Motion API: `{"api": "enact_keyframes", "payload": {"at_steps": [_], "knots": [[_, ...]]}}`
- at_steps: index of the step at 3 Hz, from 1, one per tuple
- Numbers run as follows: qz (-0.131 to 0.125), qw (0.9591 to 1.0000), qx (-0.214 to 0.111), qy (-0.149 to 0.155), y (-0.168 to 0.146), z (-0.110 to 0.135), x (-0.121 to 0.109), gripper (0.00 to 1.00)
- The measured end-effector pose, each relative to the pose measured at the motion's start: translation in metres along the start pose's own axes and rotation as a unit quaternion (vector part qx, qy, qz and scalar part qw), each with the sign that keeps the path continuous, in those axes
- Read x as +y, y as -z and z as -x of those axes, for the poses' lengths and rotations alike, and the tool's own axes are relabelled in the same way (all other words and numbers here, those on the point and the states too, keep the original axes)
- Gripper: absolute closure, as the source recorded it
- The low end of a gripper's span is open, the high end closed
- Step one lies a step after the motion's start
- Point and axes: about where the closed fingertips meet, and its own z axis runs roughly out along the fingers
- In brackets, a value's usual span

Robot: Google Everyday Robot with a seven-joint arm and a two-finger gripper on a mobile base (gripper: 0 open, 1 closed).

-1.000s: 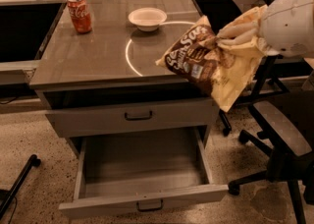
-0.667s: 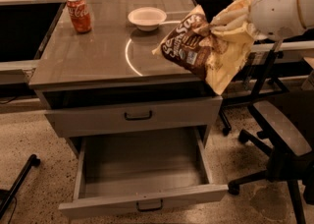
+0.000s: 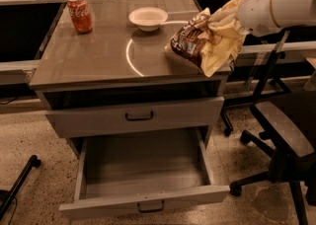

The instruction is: Pick brown chip bag from middle drawer and place on counter

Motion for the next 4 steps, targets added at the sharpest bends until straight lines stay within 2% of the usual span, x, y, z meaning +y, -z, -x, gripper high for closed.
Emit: {"api": "enact_keyframes", "payload": {"at_steps": [3,4], "knots": [[-0.04,0.9989,0.023,-0.014,-0.079,-0.022,-0.058,1.0],[-0.041,0.9988,0.023,-0.014,-0.084,-0.022,-0.06,0.86]]}}
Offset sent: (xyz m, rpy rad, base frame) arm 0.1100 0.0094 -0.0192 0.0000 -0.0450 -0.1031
